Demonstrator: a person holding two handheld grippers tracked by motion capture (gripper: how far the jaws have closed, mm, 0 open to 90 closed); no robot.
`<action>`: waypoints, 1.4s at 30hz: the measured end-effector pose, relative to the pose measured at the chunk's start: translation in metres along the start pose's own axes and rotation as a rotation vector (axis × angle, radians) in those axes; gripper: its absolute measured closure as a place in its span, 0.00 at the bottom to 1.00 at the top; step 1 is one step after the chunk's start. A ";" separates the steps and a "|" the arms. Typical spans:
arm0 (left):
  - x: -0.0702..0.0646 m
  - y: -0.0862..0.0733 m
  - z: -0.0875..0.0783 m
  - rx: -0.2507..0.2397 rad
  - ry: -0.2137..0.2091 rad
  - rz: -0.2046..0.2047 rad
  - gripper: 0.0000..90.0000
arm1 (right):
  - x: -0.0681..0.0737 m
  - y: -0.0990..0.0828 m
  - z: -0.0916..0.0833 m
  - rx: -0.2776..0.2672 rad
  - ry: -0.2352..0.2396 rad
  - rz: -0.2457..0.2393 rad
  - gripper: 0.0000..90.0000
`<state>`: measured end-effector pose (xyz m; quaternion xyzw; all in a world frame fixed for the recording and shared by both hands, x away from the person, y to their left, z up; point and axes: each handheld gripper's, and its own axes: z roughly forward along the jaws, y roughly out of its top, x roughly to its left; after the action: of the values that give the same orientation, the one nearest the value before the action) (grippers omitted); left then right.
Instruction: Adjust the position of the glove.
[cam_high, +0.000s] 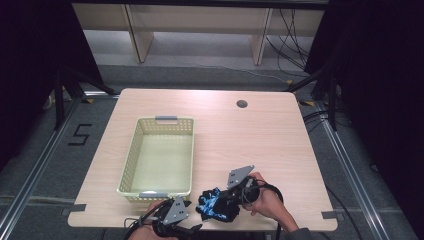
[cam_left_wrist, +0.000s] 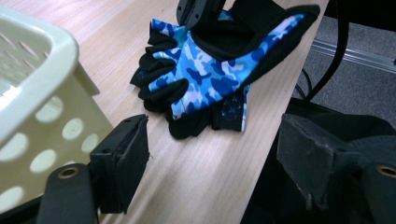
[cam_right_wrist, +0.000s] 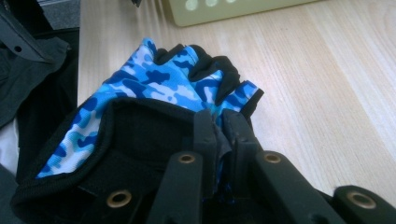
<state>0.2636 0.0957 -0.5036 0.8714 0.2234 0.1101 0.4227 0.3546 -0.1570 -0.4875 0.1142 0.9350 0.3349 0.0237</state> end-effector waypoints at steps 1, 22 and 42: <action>0.000 0.000 0.000 0.000 0.000 0.000 0.28 | 0.000 0.000 0.000 0.000 0.000 0.000 0.94; -0.006 0.004 0.003 0.025 0.015 0.014 0.32 | 0.061 -0.038 -0.063 -0.108 -0.265 0.367 0.82; -0.007 0.005 0.002 0.022 -0.010 0.009 0.32 | 0.058 -0.034 -0.033 0.062 -0.202 0.328 0.97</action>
<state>0.2594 0.0879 -0.5012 0.8775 0.2186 0.1050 0.4137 0.2875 -0.1897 -0.4813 0.2988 0.9066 0.2922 0.0589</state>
